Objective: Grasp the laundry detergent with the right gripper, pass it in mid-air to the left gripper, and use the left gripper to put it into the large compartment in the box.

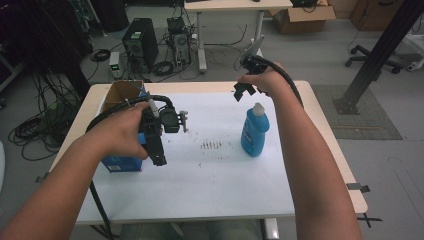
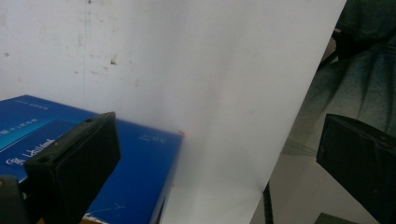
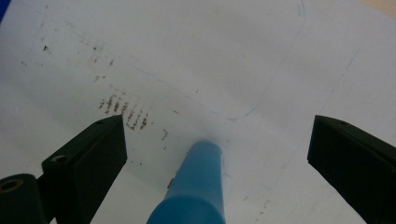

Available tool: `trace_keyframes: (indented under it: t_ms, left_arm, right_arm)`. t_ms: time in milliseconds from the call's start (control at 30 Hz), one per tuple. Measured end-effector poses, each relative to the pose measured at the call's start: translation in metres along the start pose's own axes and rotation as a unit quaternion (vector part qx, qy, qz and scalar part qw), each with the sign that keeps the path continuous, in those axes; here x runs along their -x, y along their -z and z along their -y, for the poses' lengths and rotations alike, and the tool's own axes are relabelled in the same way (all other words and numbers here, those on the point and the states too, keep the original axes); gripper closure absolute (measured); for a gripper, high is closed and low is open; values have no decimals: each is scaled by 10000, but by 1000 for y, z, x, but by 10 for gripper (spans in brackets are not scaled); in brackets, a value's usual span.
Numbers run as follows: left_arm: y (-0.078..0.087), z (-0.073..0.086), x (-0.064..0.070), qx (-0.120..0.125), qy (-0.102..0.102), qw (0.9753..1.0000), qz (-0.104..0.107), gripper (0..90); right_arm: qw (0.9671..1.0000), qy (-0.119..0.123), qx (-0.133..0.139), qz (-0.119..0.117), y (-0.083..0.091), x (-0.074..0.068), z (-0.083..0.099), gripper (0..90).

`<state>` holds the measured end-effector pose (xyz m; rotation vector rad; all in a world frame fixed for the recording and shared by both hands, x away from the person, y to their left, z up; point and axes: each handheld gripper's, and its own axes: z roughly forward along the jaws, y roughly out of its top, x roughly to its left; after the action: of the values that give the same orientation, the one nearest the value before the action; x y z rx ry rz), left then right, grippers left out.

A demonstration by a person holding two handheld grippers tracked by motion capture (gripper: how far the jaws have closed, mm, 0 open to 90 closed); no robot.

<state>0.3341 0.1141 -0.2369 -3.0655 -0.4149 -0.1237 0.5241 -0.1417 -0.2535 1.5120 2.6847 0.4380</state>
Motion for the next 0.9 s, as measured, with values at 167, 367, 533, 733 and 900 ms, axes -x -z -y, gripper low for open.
trace_keyframes:
  t_ms: [167,367,533,733,900]
  left_arm:
    - [1,2,1,25,10,10000,-15,2]
    - [2,4,4,6,3,10000,-12,2]
    - [4,2,7,-5,-18,10000,-35,2]
    - [6,-1,9,-5,-85,10000,-20,2]
    - [7,-2,12,-32,-139,9999,-16,2]
  right_arm:
    - [10000,5,28,22,1,1,1,47]
    - [9999,-51,129,45,9,2,6,48]
    - [9998,-27,206,60,19,-1,15,49]
    - [9995,-7,280,111,32,-4,27,50]
    - [9993,-15,334,165,41,-6,40,50]
